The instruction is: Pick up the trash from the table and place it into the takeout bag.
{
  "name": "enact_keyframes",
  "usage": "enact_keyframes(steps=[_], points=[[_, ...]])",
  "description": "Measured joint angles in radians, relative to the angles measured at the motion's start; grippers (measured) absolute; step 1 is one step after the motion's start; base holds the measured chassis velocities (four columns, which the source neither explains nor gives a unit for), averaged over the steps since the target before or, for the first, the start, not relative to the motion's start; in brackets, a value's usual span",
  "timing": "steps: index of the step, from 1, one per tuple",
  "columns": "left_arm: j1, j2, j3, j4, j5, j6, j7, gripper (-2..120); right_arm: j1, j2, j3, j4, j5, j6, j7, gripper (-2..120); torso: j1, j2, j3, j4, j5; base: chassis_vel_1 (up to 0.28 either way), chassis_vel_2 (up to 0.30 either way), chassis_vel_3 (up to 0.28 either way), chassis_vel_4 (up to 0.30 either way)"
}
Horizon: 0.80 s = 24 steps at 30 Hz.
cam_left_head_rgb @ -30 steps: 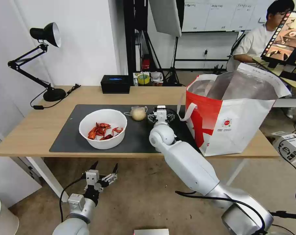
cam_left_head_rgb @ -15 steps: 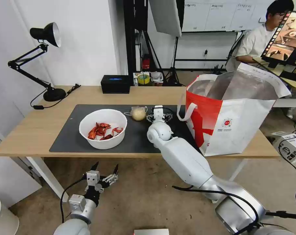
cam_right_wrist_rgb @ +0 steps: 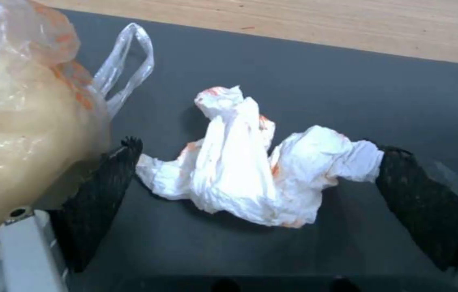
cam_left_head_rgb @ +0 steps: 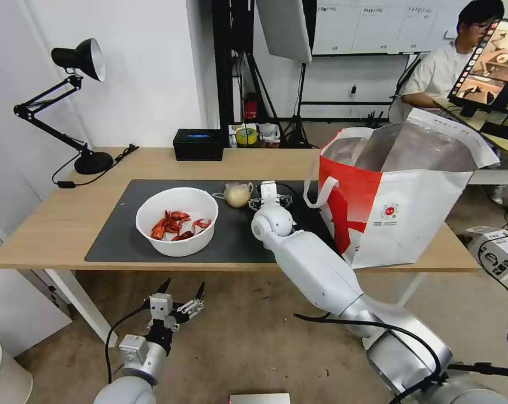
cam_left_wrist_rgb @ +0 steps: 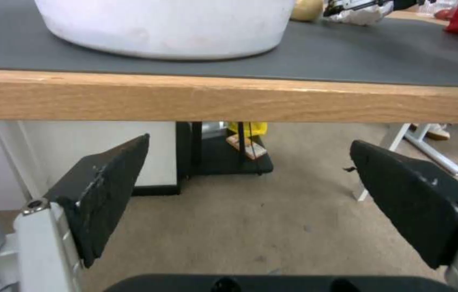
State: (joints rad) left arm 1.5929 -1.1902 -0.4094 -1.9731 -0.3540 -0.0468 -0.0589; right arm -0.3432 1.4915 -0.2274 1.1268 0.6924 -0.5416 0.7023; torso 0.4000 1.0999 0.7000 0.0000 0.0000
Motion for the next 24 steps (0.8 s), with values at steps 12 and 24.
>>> enact_keyframes(steps=[12, 24], points=[[0.004, -0.002, 0.001, -0.005, 0.000, -0.001, 0.000, 100, -0.008, -0.006, -0.003, 0.014, 0.012, -0.011, 0.010, 82, 0.000, 0.000, 0.000, 0.0000, 0.0000, 0.000, 0.000, 0.000, 0.000], [0.008, -0.003, 0.006, -0.009, 0.001, -0.002, -0.001, 100, -0.011, -0.019, -0.008, 0.029, 0.028, -0.015, 0.023, 41, 0.000, 0.000, 0.000, 0.0000, 0.0000, 0.000, 0.000, 0.000, 0.000]])
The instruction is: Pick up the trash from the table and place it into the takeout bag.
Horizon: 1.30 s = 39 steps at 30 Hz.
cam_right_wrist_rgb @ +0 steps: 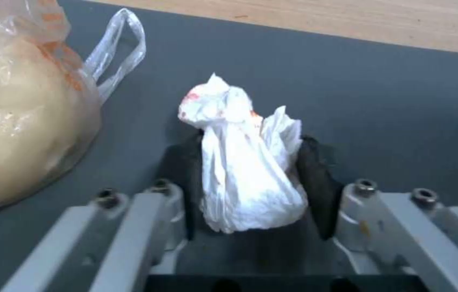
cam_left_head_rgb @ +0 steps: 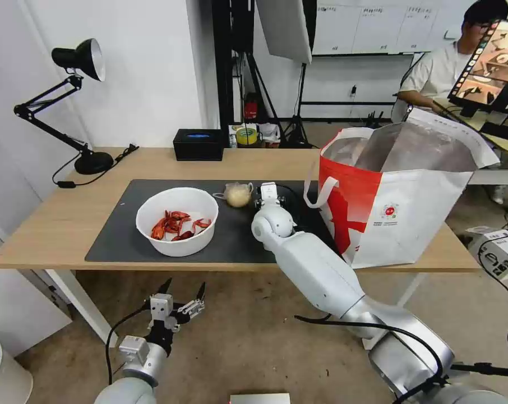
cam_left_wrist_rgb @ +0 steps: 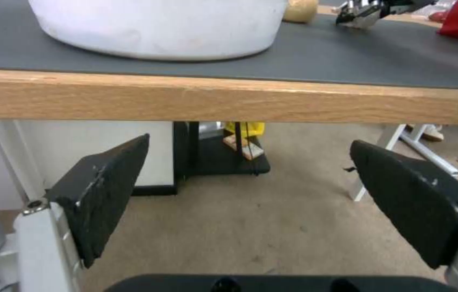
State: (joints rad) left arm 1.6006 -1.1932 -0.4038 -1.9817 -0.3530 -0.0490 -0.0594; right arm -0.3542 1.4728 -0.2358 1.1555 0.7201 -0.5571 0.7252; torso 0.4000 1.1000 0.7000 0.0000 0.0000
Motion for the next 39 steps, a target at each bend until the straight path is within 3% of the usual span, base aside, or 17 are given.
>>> enact_keyframes(steps=[11, 17, 29, 39], points=[[-0.001, -0.002, 0.003, 0.000, 0.001, 0.000, -0.001, 100, -0.005, 0.000, 0.001, 0.008, 0.006, 0.022, -0.017, 1, 0.000, 0.000, 0.000, 0.0000, 0.0000, 0.000, 0.000, 0.000, 0.000], [0.000, -0.005, 0.010, -0.002, 0.005, 0.000, -0.001, 100, -0.025, -0.028, 0.002, 0.079, 0.008, 0.053, -0.049, 0, 0.000, 0.000, 0.000, 0.0000, 0.0000, 0.000, 0.000, 0.000, 0.000], [0.009, -0.007, 0.008, -0.018, 0.008, -0.001, -0.005, 100, -0.105, -0.201, 0.000, 0.417, 0.027, 0.183, -0.167, 0, 0.000, 0.000, 0.000, -0.0001, 0.0002, 0.000, 0.000, 0.000, 0.000], [0.005, -0.007, 0.014, -0.021, 0.007, 0.000, -0.007, 100, -0.208, -0.312, 0.125, 0.680, 0.032, 0.297, -0.235, 0, 0.000, 0.000, 0.000, 0.0000, 0.0000, 0.000, 0.000, 0.000, 0.000]])
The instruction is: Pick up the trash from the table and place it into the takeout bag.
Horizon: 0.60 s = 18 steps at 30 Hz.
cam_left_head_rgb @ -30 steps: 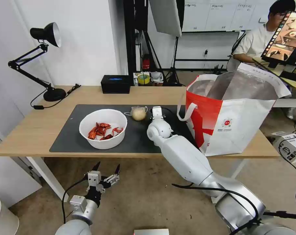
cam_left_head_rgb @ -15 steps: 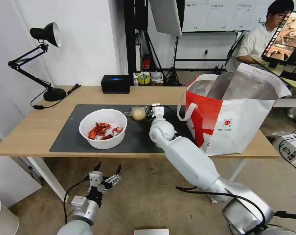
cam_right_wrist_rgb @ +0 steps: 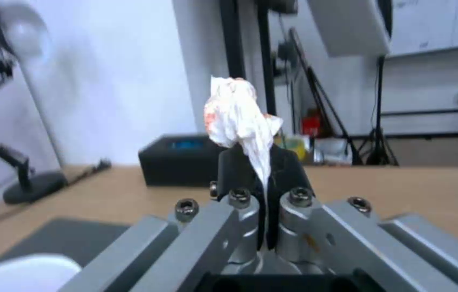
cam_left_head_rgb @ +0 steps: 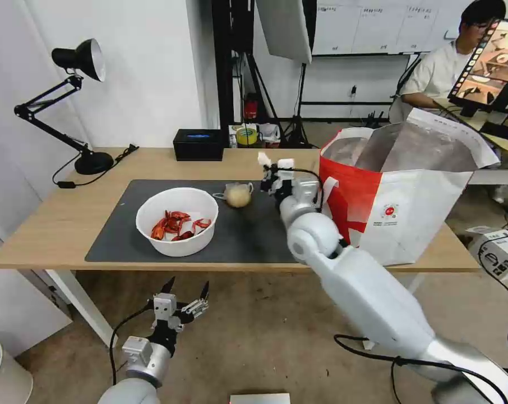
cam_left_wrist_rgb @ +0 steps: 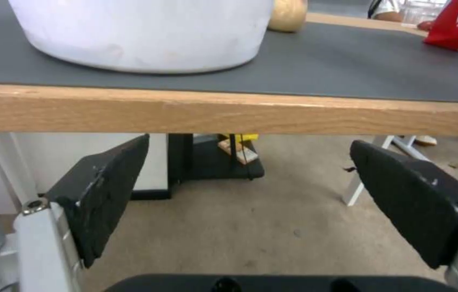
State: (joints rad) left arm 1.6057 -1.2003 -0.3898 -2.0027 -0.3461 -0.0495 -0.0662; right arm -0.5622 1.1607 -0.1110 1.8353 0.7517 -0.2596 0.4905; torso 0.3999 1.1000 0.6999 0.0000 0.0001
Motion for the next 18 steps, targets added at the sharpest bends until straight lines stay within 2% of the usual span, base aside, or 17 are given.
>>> enact_keyframes(steps=[5, 18], points=[[-0.003, 0.010, -0.001, -0.005, -0.001, 0.003, -0.001, 100, -0.027, -0.052, 0.085, 0.090, 0.006, 0.006, 0.001, 0, 0.000, 0.000, 0.000, 0.0000, 0.0002, 0.000, 0.000, 0.000, 0.000], [-0.002, 0.019, 0.003, -0.009, -0.001, 0.006, -0.003, 100, -0.078, -0.174, 0.247, 0.164, -0.036, 0.095, 0.029, 0, 0.000, 0.000, 0.000, -0.0001, 0.0001, 0.000, 0.000, 0.000, 0.000]])
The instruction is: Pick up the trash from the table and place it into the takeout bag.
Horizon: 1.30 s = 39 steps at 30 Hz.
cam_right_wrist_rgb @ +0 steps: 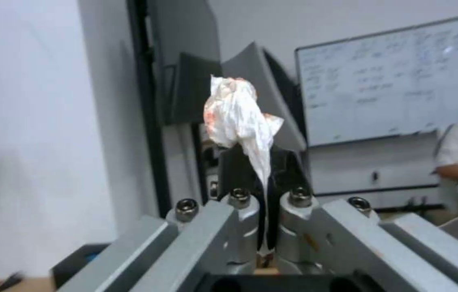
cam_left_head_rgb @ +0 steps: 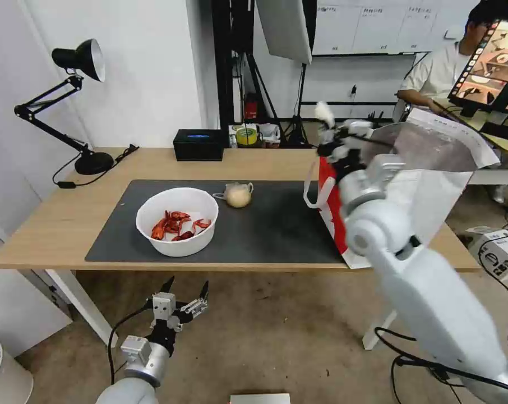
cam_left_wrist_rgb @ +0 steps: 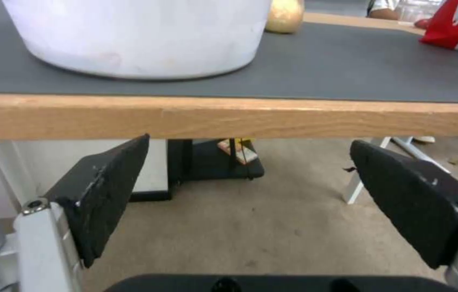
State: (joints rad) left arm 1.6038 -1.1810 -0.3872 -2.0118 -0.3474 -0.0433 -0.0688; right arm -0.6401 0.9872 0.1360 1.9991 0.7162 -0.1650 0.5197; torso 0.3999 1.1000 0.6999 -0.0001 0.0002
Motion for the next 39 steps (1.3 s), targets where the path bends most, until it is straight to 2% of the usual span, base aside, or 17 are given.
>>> enact_keyframes(steps=[9, 16, 20, 22, 24, 25, 28, 32, 35, 36, 39], points=[[0.000, -0.001, 0.010, -0.005, -0.001, 0.003, -0.002, 100, -0.077, -0.065, 0.072, 0.004, 0.003, 0.008, 0.042, 0, 0.000, 0.000, 0.000, 0.0000, 0.0000, 0.000, 0.000, 0.000, 0.000], [0.000, -0.005, 0.005, -0.009, -0.001, 0.004, -0.003, 100, -0.112, -0.063, 0.092, -0.004, 0.011, 0.002, 0.062, 1, 0.000, 0.000, 0.000, 0.0001, -0.0001, 0.000, 0.000, 0.000, 0.000], [0.011, -0.010, 0.001, -0.020, -0.001, 0.004, -0.003, 100, -0.127, -0.062, 0.107, -0.005, 0.012, -0.022, 0.083, 18, 0.000, 0.000, 0.000, 0.0001, -0.0002, 0.000, 0.000, 0.000, 0.000], [0.015, -0.012, 0.000, -0.022, 0.000, 0.004, -0.003, 100, -0.130, -0.062, 0.110, -0.004, 0.013, -0.026, 0.086, 21, 0.000, 0.000, 0.000, 0.0001, -0.0001, 0.000, 0.000, 0.000, 0.000], [0.022, -0.017, -0.002, -0.028, 0.000, 0.004, -0.003, 100, -0.135, -0.062, 0.113, -0.002, 0.013, -0.034, 0.089, 31, 0.000, 0.000, 0.000, 0.0001, -0.0003, 0.000, 0.000, 0.000, 0.000], [0.022, -0.017, -0.002, -0.028, 0.000, 0.004, -0.003, 100, -0.135, -0.062, 0.113, -0.002, 0.013, -0.034, 0.089, 31, 0.000, 0.000, 0.000, 0.0001, -0.0003, 0.000, 0.000, 0.000, 0.000], [0.033, -0.017, -0.013, -0.041, 0.000, 0.004, -0.004, 100, -0.137, -0.060, 0.115, -0.001, 0.013, -0.044, 0.091, 47, 0.000, 0.000, 0.000, 0.0001, -0.0002, 0.000, 0.000, 0.000, 0.000], [0.037, -0.017, -0.019, -0.045, 0.000, 0.004, -0.004, 100, -0.138, -0.060, 0.116, 0.001, 0.013, -0.049, 0.091, 55, 0.000, 0.000, 0.000, 0.0001, -0.0002, 0.000, 0.000, 0.000, 0.000], [0.040, -0.020, -0.022, -0.049, 0.000, 0.004, -0.005, 100, -0.139, -0.064, 0.117, 0.006, 0.016, -0.052, 0.089, 72, 0.000, 0.000, 0.000, 0.0002, -0.0002, 0.000, 0.000, 0.000, 0.000], [0.040, -0.020, -0.022, -0.049, 0.000, 0.004, -0.005, 100, -0.139, -0.064, 0.117, 0.006, 0.016, -0.052, 0.089, 72, 0.000, 0.000, 0.000, 0.0002, -0.0002, 0.000, 0.000, 0.000, 0.000], [0.039, -0.023, -0.021, -0.050, 0.002, 0.004, -0.005, 100, -0.145, -0.071, 0.121, 0.018, 0.025, -0.056, 0.081, 86, 0.000, 0.000, 0.000, 0.0001, -0.0002, 0.000, 0.000, 0.000, 0.000]])
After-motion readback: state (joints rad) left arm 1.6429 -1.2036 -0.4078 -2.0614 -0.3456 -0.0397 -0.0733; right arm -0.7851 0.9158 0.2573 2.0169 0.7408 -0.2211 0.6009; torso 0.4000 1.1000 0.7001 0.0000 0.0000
